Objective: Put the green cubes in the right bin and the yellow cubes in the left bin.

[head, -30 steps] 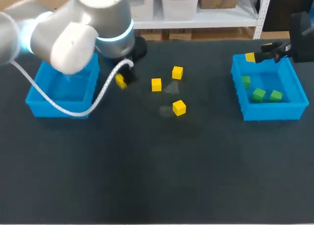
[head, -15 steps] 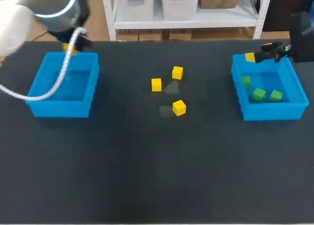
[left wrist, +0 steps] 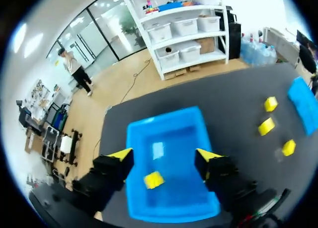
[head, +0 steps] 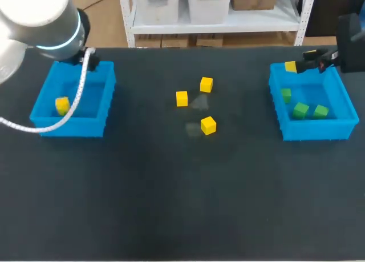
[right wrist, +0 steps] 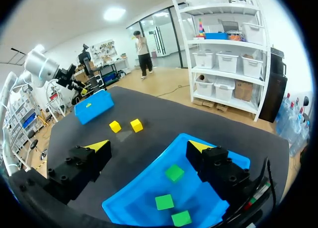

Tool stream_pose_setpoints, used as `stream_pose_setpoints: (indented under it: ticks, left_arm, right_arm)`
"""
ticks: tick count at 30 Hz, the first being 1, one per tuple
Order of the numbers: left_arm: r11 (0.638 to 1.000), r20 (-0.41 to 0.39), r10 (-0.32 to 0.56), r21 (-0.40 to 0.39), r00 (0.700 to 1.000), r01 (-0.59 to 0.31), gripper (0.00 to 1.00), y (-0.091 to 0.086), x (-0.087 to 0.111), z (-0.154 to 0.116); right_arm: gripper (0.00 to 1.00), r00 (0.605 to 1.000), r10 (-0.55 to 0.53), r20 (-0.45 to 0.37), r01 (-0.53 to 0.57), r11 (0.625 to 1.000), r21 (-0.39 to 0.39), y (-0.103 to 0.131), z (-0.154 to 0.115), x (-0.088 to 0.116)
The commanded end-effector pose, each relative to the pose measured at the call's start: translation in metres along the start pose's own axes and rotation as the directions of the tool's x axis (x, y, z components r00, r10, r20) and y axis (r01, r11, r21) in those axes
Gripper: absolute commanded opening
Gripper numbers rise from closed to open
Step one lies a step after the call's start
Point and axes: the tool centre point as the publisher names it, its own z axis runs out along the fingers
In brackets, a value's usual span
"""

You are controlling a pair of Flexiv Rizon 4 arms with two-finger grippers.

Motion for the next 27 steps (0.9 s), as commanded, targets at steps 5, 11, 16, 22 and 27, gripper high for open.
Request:
stream_pose_setpoints:
  ticks: [5, 11, 16, 22, 27]
  left_arm:
    - [0.965, 0.067, 0.16, 0.197, 0.985, -0.171, 1.0, -0.069, -0.039, -0.028]
    - [0.902, 0.073, 0.292, 0.312, 0.954, -0.3, 1.0, -0.138, -0.046, -0.025]
    - [0.867, 0.064, 0.362, 0.343, 0.93, -0.361, 1.0, -0.185, -0.047, -0.012]
    - [0.853, 0.031, 0.391, 0.362, 0.92, -0.375, 1.0, -0.22, -0.046, 0.01]
    - [0.846, -0.005, 0.428, 0.355, 0.904, -0.398, 1.0, -0.236, -0.042, 0.028]
  right_arm:
    - [1.0, 1.0, -0.001, 0.001, 0.001, 1.0, -0.001, 0.0, -0.001, 0.0]
    - [1.0, 1.0, -0.001, 0.001, 0.001, 1.0, -0.001, 0.0, -0.001, 0.0]
    - [1.0, 1.0, -0.001, 0.001, 0.001, 1.0, -0.001, 0.0, -0.001, 0.0]
    - [1.0, 1.0, -0.001, 0.001, 0.001, 1.0, -0.001, 0.0, -0.001, 0.0]
    - [1.0, 1.0, -0.001, 0.001, 0.001, 1.0, -0.001, 0.0, -0.001, 0.0]
